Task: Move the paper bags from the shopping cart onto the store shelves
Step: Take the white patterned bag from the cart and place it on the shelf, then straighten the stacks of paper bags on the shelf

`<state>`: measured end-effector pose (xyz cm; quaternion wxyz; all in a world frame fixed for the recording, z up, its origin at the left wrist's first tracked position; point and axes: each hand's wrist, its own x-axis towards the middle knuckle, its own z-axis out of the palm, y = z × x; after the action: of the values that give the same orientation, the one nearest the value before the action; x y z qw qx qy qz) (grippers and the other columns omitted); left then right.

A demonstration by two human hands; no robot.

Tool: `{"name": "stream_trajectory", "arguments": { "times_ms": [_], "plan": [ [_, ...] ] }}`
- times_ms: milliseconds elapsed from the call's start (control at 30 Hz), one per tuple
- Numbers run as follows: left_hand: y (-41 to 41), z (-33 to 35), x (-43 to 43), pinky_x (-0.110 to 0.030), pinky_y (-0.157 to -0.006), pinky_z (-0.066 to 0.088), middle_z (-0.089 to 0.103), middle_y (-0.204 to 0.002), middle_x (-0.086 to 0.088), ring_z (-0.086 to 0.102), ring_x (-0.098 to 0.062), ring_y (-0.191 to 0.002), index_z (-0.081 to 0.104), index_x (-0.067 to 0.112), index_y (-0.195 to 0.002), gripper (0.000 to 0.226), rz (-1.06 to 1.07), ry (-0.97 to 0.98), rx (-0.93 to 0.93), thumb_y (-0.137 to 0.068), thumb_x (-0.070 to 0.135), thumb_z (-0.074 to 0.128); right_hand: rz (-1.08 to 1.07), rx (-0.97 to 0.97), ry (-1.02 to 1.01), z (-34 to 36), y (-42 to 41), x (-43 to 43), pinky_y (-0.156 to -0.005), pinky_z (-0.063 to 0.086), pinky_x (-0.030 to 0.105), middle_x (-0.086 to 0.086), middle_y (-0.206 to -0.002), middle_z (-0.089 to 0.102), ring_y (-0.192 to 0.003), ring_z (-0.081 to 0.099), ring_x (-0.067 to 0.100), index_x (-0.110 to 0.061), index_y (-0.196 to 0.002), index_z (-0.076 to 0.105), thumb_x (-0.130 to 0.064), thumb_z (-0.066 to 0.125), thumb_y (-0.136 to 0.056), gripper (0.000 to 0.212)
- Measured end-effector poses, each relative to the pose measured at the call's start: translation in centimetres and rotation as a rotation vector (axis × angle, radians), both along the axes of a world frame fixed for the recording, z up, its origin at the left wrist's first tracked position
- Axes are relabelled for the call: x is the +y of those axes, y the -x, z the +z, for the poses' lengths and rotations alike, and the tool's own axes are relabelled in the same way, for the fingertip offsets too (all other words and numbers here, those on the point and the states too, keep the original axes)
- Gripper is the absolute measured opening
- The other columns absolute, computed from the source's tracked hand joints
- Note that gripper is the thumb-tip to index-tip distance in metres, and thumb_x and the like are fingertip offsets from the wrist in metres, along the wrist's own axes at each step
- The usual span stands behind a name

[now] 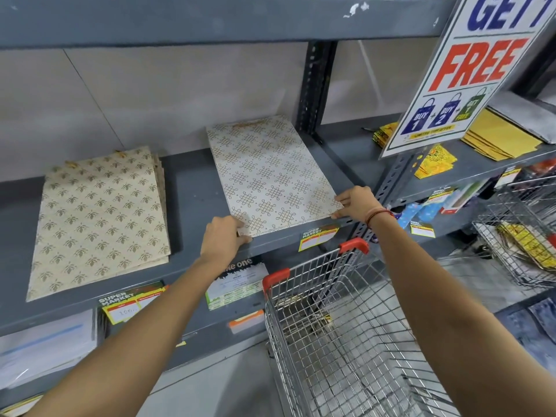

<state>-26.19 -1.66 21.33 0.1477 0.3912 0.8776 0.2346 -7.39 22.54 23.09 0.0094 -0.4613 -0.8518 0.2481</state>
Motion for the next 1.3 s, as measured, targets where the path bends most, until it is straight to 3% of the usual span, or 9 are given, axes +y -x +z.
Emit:
{"name": "stream_trajectory", "arguments": {
  "times_ms": [200, 400, 533, 667, 900, 1000, 1133, 1200, 1300],
  "plan": [
    [0.3, 0.3, 0.3, -0.040, -0.093, 0.052, 0.069, -0.110, -0.018, 0.063, -0.032, -0.104, 0.063, 0.005, -0.123, 0.051, 0.006, -0.014, -0.029, -0.076, 0.018, 0.078, -0.030, -0.028, -0.016, 0.4, 0.1, -0.9, -0.112, 0.033, 0.033, 0.014, -0.123, 0.064, -0.117, 0.055, 0.028, -0.006, -0.122, 0.059, -0.019, 0.081, -0.070, 0.058],
    [0.7, 0.5, -1.5, -0.044, -0.093, 0.054, 0.069, -0.109, -0.019, 0.065, -0.033, -0.105, 0.057, 0.012, -0.130, 0.051, -0.069, -0.069, -0.084, -0.081, 0.017, 0.073, -0.029, -0.134, -0.086, 2.4, 1.8, -3.7, -0.106, 0.042, 0.045, 0.021, -0.132, 0.054, -0.124, 0.047, 0.038, -0.002, -0.132, 0.045, 0.001, 0.061, -0.081, 0.054],
    [3.2, 1.2, -5.0, -0.035, -0.103, 0.045, 0.060, -0.131, -0.015, 0.055, -0.030, -0.122, 0.046, 0.015, -0.139, 0.064, -0.181, -0.094, 0.035, -0.081, 0.022, 0.072, -0.147, 0.115, -0.215, 3.1, 5.3, -8.6, -0.097, 0.046, 0.044, 0.028, -0.121, 0.059, -0.117, 0.051, 0.042, -0.002, -0.126, 0.051, 0.007, 0.052, -0.080, 0.047],
    [7.5, 1.5, -11.1, -0.038, -0.112, 0.035, 0.049, -0.143, -0.014, 0.044, -0.031, -0.132, 0.047, 0.007, -0.137, 0.059, -0.027, -0.132, 0.173, -0.084, 0.022, 0.068, 0.051, 0.297, -0.089, 2.3, 11.2, -16.2, -0.102, 0.036, 0.031, 0.023, -0.130, 0.057, -0.122, 0.052, 0.034, 0.001, -0.128, 0.051, -0.008, 0.058, -0.087, 0.043],
    [13.5, 0.5, -22.5, -0.048, -0.100, 0.041, 0.058, -0.121, -0.031, 0.052, -0.045, -0.115, 0.051, -0.004, -0.129, 0.043, 0.526, -0.297, 0.069, -0.097, 0.023, 0.048, 0.321, 0.338, 0.076, -0.8, 19.5, -28.3, -0.103, 0.042, 0.046, 0.027, -0.129, 0.055, -0.121, 0.049, 0.039, -0.004, -0.133, 0.046, -0.020, 0.049, -0.095, 0.042],
    [13.9, -0.2, -25.1, -0.042, -0.087, 0.044, 0.064, -0.089, -0.020, 0.059, -0.045, -0.107, 0.051, -0.004, -0.126, 0.044, 0.534, -0.199, -0.043, -0.097, 0.030, 0.047, 0.307, 0.279, 0.064, -1.9, 20.7, -30.8, -0.103, 0.040, 0.046, 0.027, -0.134, 0.046, -0.125, 0.042, 0.040, -0.001, -0.139, 0.032, -0.024, 0.048, -0.095, 0.052],
    [14.2, -0.4, -26.4, -0.042, -0.099, 0.047, 0.063, -0.124, -0.012, 0.058, -0.034, -0.116, 0.049, 0.009, -0.133, 0.066, 0.400, -0.123, -0.196, -0.080, 0.039, 0.072, 0.227, 0.250, 0.001, -2.6, 21.3, -31.9, -0.104, 0.035, 0.042, 0.025, -0.133, 0.046, -0.124, 0.041, 0.037, -0.001, -0.141, 0.028, -0.025, 0.047, -0.095, 0.055],
    [14.7, -0.3, -26.9, -0.042, -0.101, 0.047, 0.062, -0.128, -0.010, 0.058, -0.031, -0.118, 0.050, 0.011, -0.134, 0.075, 0.353, -0.110, -0.216, -0.070, 0.033, 0.082, 0.213, 0.241, -0.027, -2.7, 21.5, -32.4, -0.104, 0.031, 0.041, 0.024, -0.133, 0.048, -0.124, 0.040, 0.036, 0.000, -0.141, 0.027, -0.030, 0.048, -0.095, 0.059],
    [15.9, -0.5, -27.3, -0.041, -0.100, 0.048, 0.066, -0.125, -0.013, 0.061, -0.029, -0.117, 0.057, 0.006, -0.129, 0.066, 0.318, -0.106, -0.168, -0.070, 0.020, 0.083, 0.205, 0.259, 0.001, -2.7, 21.4, -32.8, -0.104, 0.032, 0.042, 0.024, -0.132, 0.047, -0.124, 0.037, 0.037, 0.001, -0.141, 0.027, -0.043, 0.058, -0.087, 0.076]
  ]
}}
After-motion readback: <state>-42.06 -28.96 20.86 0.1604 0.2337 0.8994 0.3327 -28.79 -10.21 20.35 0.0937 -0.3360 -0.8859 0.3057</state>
